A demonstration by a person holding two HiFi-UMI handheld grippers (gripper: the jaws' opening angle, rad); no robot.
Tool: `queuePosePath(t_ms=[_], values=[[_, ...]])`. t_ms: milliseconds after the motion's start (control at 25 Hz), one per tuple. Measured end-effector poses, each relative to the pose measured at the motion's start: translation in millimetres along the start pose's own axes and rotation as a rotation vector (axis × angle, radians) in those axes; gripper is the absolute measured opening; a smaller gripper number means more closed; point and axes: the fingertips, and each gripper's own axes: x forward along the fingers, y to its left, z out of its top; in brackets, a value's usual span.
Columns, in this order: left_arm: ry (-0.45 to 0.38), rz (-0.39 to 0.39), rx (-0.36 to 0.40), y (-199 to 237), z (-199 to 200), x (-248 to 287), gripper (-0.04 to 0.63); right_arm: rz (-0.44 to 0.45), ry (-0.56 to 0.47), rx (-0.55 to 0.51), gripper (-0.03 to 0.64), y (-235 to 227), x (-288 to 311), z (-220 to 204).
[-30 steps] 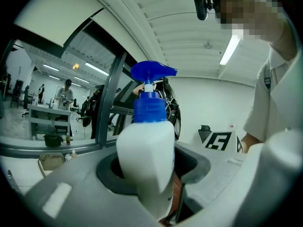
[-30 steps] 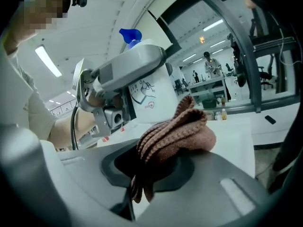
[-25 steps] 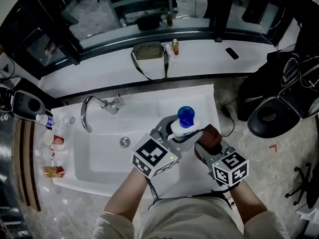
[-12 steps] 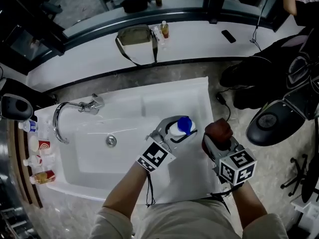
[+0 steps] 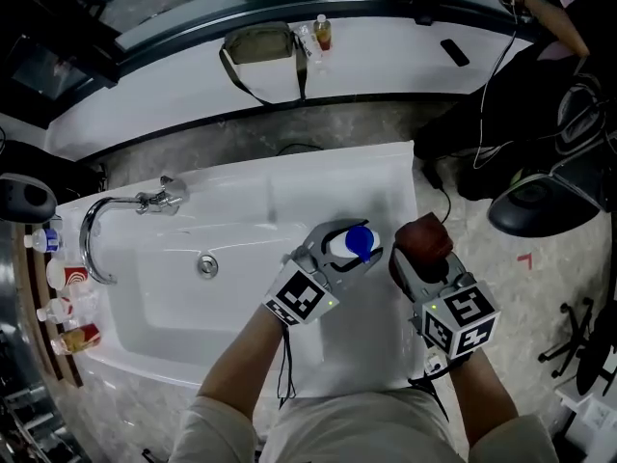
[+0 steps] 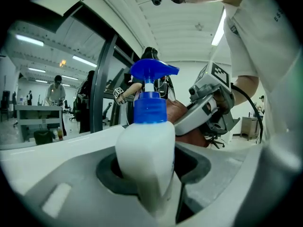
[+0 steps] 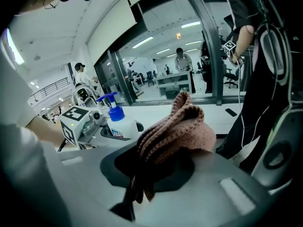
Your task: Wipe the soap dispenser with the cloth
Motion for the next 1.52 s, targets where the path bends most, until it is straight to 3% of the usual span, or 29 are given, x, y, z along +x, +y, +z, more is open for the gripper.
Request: queuePosePath(t_ms=[160,320,560,760,920,960,1160,1400,1520], values=[[-0.012,-0.042,0.032,-5,-3,0,0.202,0.01,0.015,0.017,0.08,-1,2,-7],[0.033,-0.095,0.11,-16,-8,-1,0.202,0.01,0.025,0.016,0.08,-2,3,-9],[0.007,-0.049,0.14,-16,5,-13,0.239,-0.015,0.029,0.017,0.08,2,-1,-10],[-0.084,0.083,0.144,-11,43,-54,0.245,-0.033,-0.001,0.005,0.08,11,-15,-3],[-0.166,0.287,-0.048,-7,58,-107,0.242,-0.044,-0.032,0.004,0.08,25,-34,-2],[-0.168,0.336,-0.062,-8,61,-119,0.241,-0.047,-0.041,-0.001,0.08,30,-39,-2],[-0.097,0.514,0.111,-26,80,-150,0.007,-0.069,-0.069,-0.029,0.08,54,-61,-7],[-0.1,0.634,0.029,-85,90,-172,0.0,-0.072,-0.115,-0.119,0.08,89,-109,-38],[-0.084,0.654,-0.003,-112,94,-181,0.0,-0.069,-0.141,-0.146,0.08,106,-130,-49]])
